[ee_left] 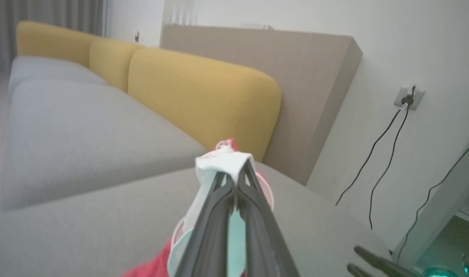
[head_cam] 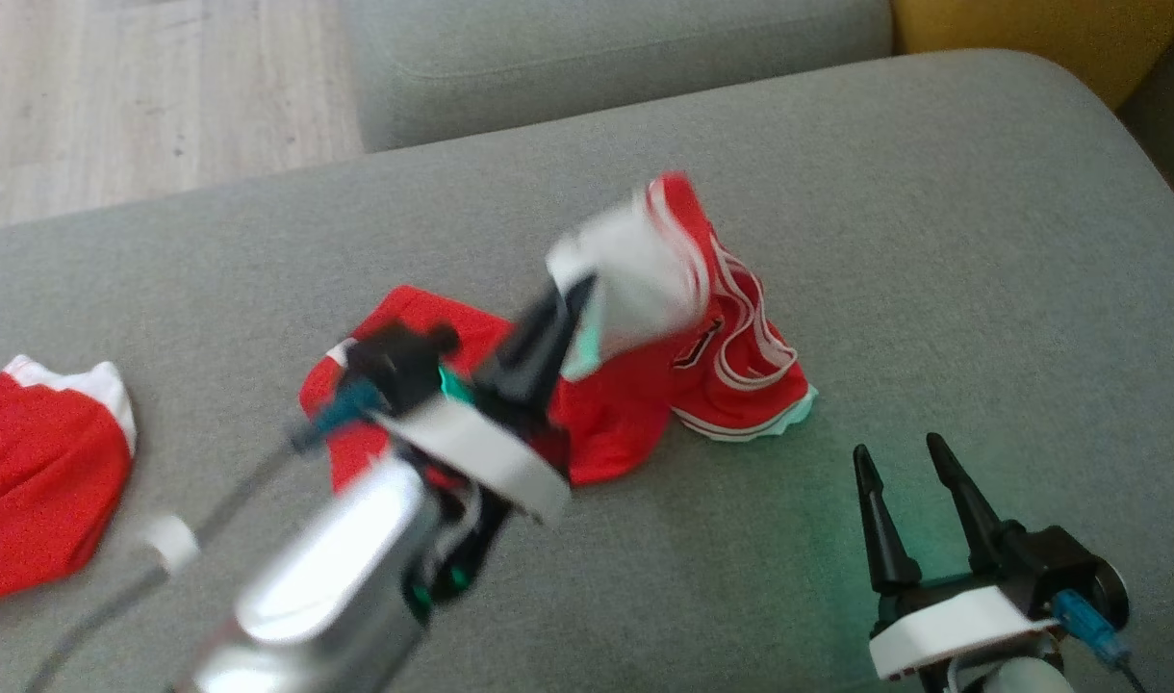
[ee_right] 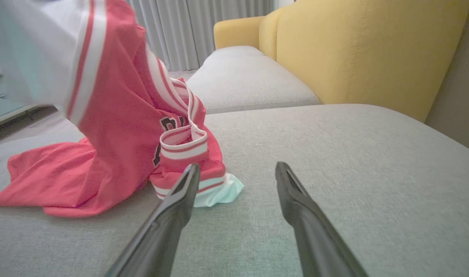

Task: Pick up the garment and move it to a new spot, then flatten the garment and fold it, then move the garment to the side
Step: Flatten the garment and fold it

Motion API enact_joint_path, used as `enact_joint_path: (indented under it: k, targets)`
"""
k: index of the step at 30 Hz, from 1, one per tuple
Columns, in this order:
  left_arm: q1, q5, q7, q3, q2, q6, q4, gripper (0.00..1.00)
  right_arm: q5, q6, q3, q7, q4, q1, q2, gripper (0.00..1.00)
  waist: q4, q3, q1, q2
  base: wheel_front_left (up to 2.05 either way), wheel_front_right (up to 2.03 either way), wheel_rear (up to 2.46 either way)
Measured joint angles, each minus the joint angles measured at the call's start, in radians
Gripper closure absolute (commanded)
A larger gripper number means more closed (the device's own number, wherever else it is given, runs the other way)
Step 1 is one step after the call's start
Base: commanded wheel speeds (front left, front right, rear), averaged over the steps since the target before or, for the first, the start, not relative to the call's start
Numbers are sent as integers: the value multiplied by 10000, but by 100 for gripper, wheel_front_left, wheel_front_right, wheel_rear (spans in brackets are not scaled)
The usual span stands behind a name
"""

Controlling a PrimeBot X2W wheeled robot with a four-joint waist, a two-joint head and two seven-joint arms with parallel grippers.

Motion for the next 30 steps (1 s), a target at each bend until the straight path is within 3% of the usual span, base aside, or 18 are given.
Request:
enact_joint_path:
  k: [6,13,17,22,26,30]
  targets:
    - [-1335,-642,1804,748,648,439,-1797,100,261,0,136,-2,4,-57,8,0,185,-114,0,0,0,0,0]
    - [-3188,-504,2568,1406,917,903,-1256,100,263,0,194,0,119,-226,8,0,97,-163,0,0,0,0,0]
    - [-4033,-127,2537,1630,940,1129,-119,100,240,0,201,-2,188,-224,8,0,-47,-264,0,0,0,0,0]
    - [-4958,520,1749,1958,959,1467,1471,100,226,0,297,-2,268,-221,8,0,-235,-354,0,0,0,0,0]
    - [-5321,663,1060,2023,755,1434,2082,100,226,0,387,0,288,-206,0,0,-335,-418,0,0,0,0,0]
    - [-5325,600,821,1732,157,978,2119,100,226,0,403,0,293,-206,-46,0,-366,-375,0,0,0,0,0]
